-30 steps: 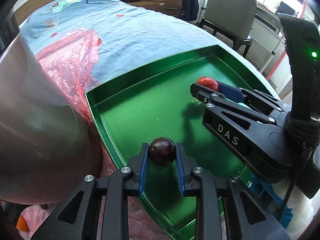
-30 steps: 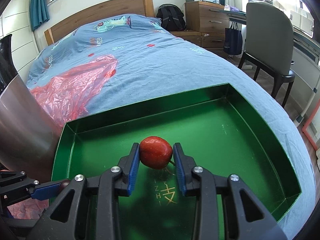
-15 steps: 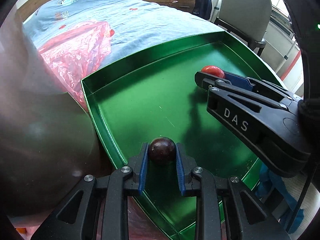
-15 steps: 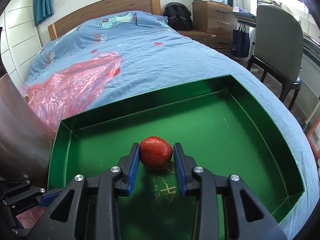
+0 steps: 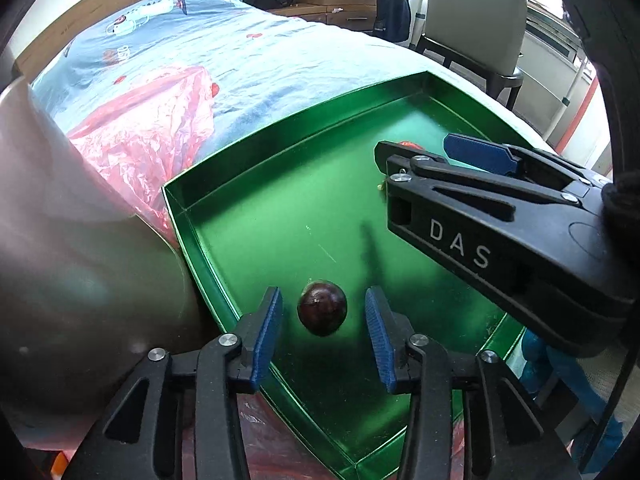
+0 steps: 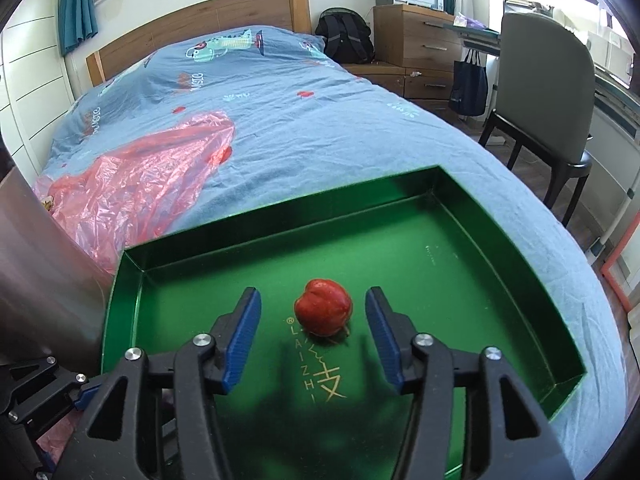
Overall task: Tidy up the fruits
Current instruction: 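Open the right tool to drop the apple while the left tool releases the plum, then withdraw both open tools from the green tray back toward the fruits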
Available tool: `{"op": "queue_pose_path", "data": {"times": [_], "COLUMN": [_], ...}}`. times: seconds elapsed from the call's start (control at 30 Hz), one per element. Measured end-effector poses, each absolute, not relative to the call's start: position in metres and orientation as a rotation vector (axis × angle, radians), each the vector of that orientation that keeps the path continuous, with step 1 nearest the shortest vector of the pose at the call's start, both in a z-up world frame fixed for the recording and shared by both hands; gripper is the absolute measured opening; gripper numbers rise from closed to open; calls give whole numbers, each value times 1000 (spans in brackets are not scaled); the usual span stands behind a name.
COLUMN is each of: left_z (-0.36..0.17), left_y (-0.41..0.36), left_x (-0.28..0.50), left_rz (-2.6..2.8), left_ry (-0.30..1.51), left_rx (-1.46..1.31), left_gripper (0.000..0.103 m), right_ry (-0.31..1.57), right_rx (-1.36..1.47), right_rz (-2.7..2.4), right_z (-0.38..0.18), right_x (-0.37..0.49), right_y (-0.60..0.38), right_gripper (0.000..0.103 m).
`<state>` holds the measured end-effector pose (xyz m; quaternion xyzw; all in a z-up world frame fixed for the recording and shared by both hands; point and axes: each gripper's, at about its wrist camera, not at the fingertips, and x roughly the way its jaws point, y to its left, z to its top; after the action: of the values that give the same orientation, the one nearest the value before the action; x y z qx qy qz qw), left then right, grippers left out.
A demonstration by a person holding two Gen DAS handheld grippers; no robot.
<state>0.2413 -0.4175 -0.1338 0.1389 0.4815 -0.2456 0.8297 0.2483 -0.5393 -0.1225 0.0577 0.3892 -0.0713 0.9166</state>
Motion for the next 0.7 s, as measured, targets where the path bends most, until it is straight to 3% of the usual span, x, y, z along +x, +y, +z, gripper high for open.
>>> {"op": "queue_pose_path", "data": {"times": [0.07,0.57,0.7], "left_z": [-126,-79,-70], "left_y": [-418,-381,-361], "left_x": [235,170,155], "left_rz": [-529,-584,-585], "left_ry": [999,862,840], "left_rx": [297,305,298], "left_gripper": [50,79,93], "right_ry": [777,743,748], "right_rx": [126,118,103], "right_rz": [-163,-284,-300], "right_z": [-111,-61,-54], "right_x": [238,162,142], "right_y": [-542,-538,-527], "right_gripper": [78,81,89]}}
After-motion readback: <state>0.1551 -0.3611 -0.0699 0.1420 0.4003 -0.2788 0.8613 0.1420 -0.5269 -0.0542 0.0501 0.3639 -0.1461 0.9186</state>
